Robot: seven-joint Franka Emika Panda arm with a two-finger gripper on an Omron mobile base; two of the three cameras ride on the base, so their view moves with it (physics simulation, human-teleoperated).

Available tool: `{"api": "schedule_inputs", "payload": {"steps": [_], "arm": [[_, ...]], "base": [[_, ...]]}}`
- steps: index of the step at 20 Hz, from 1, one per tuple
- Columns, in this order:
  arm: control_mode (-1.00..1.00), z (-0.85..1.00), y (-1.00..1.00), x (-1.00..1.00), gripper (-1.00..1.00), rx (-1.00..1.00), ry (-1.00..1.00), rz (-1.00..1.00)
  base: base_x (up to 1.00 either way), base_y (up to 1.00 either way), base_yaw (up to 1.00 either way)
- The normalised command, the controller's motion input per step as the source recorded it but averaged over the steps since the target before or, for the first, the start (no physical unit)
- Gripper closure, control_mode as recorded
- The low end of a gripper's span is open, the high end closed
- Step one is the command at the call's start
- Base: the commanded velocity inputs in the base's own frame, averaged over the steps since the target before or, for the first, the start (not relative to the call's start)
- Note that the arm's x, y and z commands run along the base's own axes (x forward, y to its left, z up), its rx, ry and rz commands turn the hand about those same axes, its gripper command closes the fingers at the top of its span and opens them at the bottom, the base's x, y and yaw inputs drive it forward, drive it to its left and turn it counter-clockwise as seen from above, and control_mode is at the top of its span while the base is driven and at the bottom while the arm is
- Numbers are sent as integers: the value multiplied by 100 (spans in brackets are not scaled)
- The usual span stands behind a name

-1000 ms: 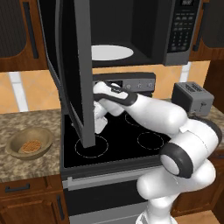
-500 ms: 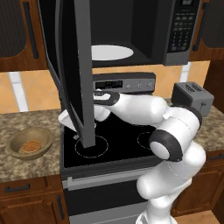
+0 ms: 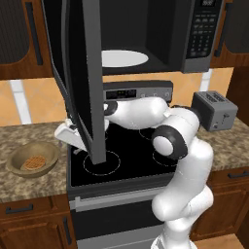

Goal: Open the microwave, place the bowl with waffle inside the microwave, then close the microwave door and turn it on.

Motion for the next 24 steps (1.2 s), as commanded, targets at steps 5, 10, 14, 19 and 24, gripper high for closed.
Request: {"api": "schedule_inputs", "payload": {"steps": [5, 10, 14, 19, 24], "arm": [[-100, -33, 28, 39, -100, -9, 0, -4], [-100, -35, 21, 39, -100, -10, 0, -4], [-100, -5, 31, 22, -100, -1, 0, -1], [-100, -31, 12, 12, -100, -7, 0, 0], [-100, -34, 12, 1, -100, -9, 0, 0]], "base": [[0, 0, 0], [0, 0, 0], [0, 0, 0], [0, 0, 0], [0, 0, 0]]}}
